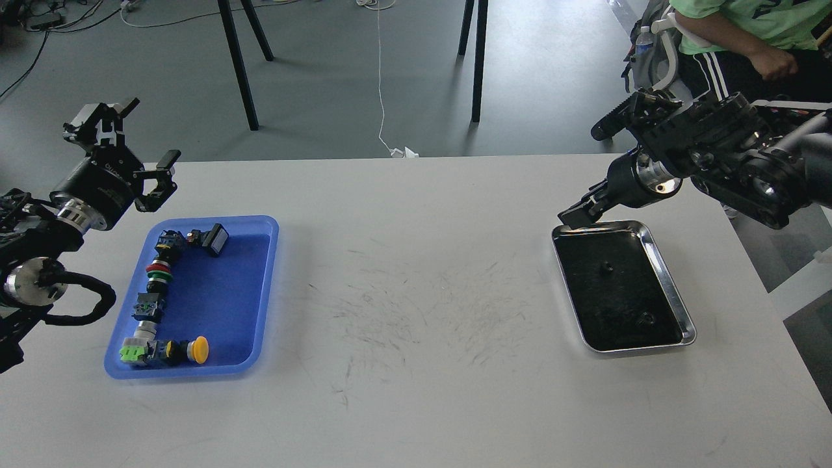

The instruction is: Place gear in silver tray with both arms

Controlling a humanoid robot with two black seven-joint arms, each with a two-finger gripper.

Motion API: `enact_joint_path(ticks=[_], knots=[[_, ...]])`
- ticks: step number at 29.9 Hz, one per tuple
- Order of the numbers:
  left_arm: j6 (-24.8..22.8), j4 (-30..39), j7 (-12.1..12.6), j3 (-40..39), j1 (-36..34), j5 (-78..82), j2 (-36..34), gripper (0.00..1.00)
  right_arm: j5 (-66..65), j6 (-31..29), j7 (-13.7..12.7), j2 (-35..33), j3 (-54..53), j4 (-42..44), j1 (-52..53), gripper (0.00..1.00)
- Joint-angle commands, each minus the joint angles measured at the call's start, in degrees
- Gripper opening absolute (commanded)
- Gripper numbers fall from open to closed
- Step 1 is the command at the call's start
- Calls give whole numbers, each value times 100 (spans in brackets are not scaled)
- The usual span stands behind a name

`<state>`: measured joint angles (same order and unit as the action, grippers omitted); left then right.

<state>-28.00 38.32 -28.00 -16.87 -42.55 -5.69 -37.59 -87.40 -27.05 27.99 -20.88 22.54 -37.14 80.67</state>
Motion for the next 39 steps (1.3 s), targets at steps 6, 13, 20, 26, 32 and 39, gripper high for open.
enact_joint_path(ticks=[6,13,20,26,32,39], knots=[[0,70,0,0,1,-2,-90,98,1795,51,1,541,-1093,1358,-324,85],[0,44,0,9,19,-11,-187,98,4008,392,1,927,-1876,2342,-622,94],[0,-44,0,-193,-25,-134,-144,98,6075,1007,1,1147,-1990,2633,-903,98],[0,-61,5,-633,-34,-283,-47,98,7078,1299,1,1402,-2315,2607,-1070,98],[0,-79,14,-668,-77,-345,76,98,7799,1220,1,1507,-2921,2537,-1185,98],[0,-166,233,-800,-157,-398,138,98,8599,702,-205,1447,-3510,1764,-1325,99]])
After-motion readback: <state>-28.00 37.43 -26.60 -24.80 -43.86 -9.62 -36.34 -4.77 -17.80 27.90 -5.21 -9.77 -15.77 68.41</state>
